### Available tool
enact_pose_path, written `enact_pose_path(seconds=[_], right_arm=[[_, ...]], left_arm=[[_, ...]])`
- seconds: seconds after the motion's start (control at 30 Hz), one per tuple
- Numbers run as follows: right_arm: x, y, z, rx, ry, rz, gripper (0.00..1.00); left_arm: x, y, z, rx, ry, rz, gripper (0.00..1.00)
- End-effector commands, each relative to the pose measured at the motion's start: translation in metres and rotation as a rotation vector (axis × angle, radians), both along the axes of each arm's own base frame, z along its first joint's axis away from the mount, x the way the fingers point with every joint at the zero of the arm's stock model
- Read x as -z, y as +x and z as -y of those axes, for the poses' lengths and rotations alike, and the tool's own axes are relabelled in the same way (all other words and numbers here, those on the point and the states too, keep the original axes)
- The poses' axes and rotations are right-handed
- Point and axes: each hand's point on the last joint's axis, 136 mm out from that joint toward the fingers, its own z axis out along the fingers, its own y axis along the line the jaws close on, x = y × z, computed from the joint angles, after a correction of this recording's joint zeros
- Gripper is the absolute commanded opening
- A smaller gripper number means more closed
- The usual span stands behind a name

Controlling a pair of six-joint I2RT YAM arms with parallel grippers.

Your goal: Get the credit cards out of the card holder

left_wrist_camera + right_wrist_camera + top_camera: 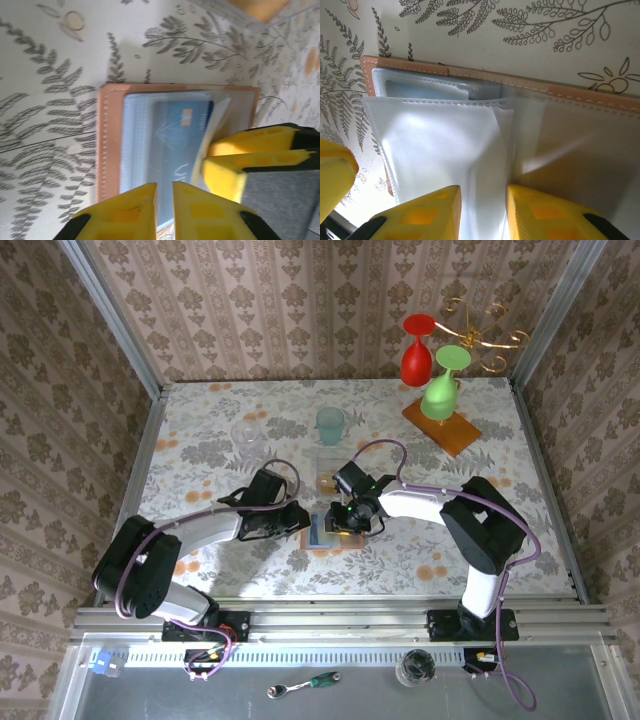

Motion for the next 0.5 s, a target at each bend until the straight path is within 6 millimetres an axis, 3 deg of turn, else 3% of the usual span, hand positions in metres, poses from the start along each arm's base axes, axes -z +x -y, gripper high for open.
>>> enact_pose_path(seconds=[0.0,0.47], right_arm=[[-0.003,-0.002,0.007,0.011,-0.008,0.001,0.31],[-0.002,-0.003,0.008,0.016,-0.004,-0.005,0.31]], left_arm=[[-0.008,0.005,0.014,0.004,-0.070,-0.006,0.20],[0.003,0.004,0.031,0.027,-0.112,-0.047,0.21]])
